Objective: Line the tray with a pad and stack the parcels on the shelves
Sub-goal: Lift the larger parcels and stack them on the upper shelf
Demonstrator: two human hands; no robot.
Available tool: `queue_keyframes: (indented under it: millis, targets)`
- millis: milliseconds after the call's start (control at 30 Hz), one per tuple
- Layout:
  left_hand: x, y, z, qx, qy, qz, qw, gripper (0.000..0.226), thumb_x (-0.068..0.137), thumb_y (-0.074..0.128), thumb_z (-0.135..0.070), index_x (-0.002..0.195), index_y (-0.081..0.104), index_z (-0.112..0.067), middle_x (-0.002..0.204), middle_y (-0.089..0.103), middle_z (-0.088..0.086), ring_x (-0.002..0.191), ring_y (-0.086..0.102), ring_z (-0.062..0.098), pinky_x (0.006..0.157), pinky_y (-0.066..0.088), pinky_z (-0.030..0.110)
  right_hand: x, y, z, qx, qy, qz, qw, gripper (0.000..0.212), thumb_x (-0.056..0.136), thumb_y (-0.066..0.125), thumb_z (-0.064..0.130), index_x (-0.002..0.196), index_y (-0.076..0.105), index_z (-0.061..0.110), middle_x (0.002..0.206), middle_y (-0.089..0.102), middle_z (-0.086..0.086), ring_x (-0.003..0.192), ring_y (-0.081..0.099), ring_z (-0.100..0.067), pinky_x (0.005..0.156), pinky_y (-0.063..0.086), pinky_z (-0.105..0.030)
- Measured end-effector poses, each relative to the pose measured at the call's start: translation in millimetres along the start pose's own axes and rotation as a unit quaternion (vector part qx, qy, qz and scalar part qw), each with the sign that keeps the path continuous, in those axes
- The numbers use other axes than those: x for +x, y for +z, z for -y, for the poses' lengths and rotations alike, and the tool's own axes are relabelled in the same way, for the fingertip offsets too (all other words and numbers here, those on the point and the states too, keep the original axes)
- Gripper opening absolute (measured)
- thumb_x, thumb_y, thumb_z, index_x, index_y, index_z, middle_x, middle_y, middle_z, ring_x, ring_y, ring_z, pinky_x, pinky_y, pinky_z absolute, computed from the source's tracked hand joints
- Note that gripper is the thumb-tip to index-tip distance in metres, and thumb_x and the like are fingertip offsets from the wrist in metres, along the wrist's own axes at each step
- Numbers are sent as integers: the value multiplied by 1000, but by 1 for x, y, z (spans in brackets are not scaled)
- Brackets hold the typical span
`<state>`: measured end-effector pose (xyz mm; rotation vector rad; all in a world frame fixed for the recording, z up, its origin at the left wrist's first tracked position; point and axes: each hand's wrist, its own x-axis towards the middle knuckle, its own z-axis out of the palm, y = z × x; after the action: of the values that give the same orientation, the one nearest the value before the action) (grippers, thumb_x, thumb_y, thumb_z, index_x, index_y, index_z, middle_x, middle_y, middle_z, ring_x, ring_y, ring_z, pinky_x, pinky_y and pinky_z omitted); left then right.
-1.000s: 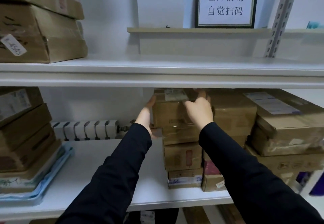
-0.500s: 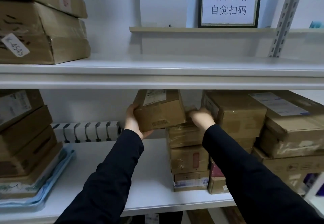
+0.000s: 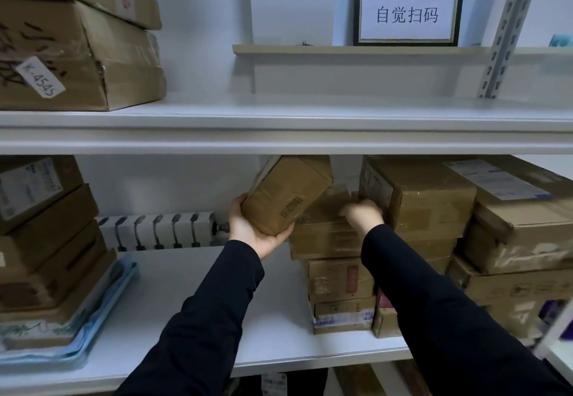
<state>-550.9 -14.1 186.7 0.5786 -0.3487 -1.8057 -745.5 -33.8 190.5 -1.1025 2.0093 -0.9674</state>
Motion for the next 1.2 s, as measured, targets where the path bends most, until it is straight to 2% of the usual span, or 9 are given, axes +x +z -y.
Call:
queue_keyframes:
  millis: [100, 267, 367, 467, 533, 700, 833, 1000, 1200]
  targets:
    - [-3, -1, -1, 8, 0, -2, 1000, 42, 89, 43, -50, 106, 57, -14, 110, 61, 16, 102, 58, 35, 87, 46, 47, -15, -3, 3, 65, 20, 48, 997, 70, 80, 63, 30, 141, 37, 7, 143, 41, -16, 127, 42, -36, 107, 37, -45]
    - [-10, -4, -3, 10, 5, -16, 1000, 41, 88, 45, -49, 105, 57, -13, 107, 63, 17, 102, 58, 36, 82, 48, 49, -28, -9, 10, 154, -4, 91, 984, 49, 96, 50, 18, 141, 36, 4, 145, 39, -15, 132, 38, -31, 105, 33, -36]
    - [-17, -10, -2, 3, 15, -22, 1000, 43, 88, 43, -50, 106, 59, -13, 111, 62, 17, 106, 57, 36, 88, 47, 48, -35, -9, 13, 163, -22, 92, 982, 56, 94, 55, 23, 142, 33, 5, 137, 47, -15, 124, 47, -32, 107, 38, -42]
    - [-27, -17, -1, -8, 33, -27, 999, 45, 88, 41, -50, 108, 60, -15, 114, 61, 17, 106, 56, 36, 87, 48, 46, -43, -9, 11, 205, -5, 110, 972, 44, 90, 59, 26, 128, 48, 8, 118, 56, -12, 100, 56, -26, 85, 49, -40]
    - [-34, -22, 0, -13, 43, -23, 999, 46, 86, 41, -48, 111, 61, -15, 115, 62, 17, 105, 57, 36, 84, 50, 44, -48, -11, 8, 225, 8, 137, 965, 21, 89, 58, 27, 102, 60, 11, 101, 57, -8, 80, 53, -20, 64, 42, -31]
    - [-61, -35, 6, 11, 59, -48, 997, 40, 84, 41, -45, 101, 64, -17, 105, 65, 15, 94, 59, 34, 72, 52, 41, -67, -14, 4, 241, 26, 174, 954, 14, 79, 63, 25, 80, 60, 12, 72, 55, -5, 61, 52, -20, 54, 40, -26]
    - [-83, -47, 14, 29, 74, -80, 994, 36, 84, 41, -45, 96, 64, -19, 97, 67, 12, 91, 59, 31, 77, 51, 41, -81, -12, 3, 209, -4, 186, 960, 89, 46, 72, 18, 130, 45, 14, 85, 59, -12, 55, 60, -25, 52, 50, -28]
    - [-110, -74, 18, -17, 105, -117, 987, 31, 80, 45, -39, 101, 60, -21, 98, 66, 8, 93, 58, 26, 84, 43, 36, -99, -7, -1, 92, -86, 160, 979, 108, 48, 70, 17, 145, 24, 25, 131, 43, -15, 108, 53, -36, 86, 54, -48]
    - [-142, -99, 15, -49, 142, -128, 980, 30, 77, 48, -34, 95, 60, -15, 88, 60, 11, 83, 53, 27, 76, 39, 33, -115, -1, 2, 68, -156, 160, 972, 104, 26, 68, 31, 126, 43, 46, 124, 50, -8, 109, 52, -33, 89, 52, -47]
